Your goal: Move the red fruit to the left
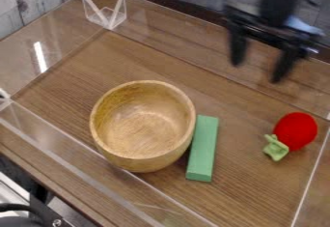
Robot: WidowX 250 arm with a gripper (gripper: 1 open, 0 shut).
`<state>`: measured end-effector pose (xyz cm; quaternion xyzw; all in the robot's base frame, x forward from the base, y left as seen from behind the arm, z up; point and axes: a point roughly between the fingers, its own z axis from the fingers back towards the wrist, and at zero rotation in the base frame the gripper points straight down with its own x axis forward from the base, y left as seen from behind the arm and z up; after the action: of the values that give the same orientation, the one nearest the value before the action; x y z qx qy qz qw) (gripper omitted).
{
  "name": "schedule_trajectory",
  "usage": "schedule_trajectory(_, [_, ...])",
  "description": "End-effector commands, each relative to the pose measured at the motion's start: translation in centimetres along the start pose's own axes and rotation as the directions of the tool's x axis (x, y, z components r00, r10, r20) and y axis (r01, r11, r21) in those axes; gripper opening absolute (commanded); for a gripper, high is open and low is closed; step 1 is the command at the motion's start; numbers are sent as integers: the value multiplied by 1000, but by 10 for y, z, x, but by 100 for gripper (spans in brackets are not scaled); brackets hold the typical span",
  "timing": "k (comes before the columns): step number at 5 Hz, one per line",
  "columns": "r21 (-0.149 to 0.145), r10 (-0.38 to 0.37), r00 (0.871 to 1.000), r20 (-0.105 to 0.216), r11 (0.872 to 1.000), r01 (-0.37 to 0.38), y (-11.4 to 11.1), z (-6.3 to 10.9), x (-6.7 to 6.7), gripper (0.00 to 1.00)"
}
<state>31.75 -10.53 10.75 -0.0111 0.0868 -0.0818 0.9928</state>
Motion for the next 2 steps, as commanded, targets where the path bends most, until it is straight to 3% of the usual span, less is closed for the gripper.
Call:
schedule_trajectory(1, [-14, -1, 997, 71, 1000, 2, -31, 6, 25, 100])
schedule_trajectory(2, [-28, 10, 998, 66, 1000, -9, -32, -17, 37, 100])
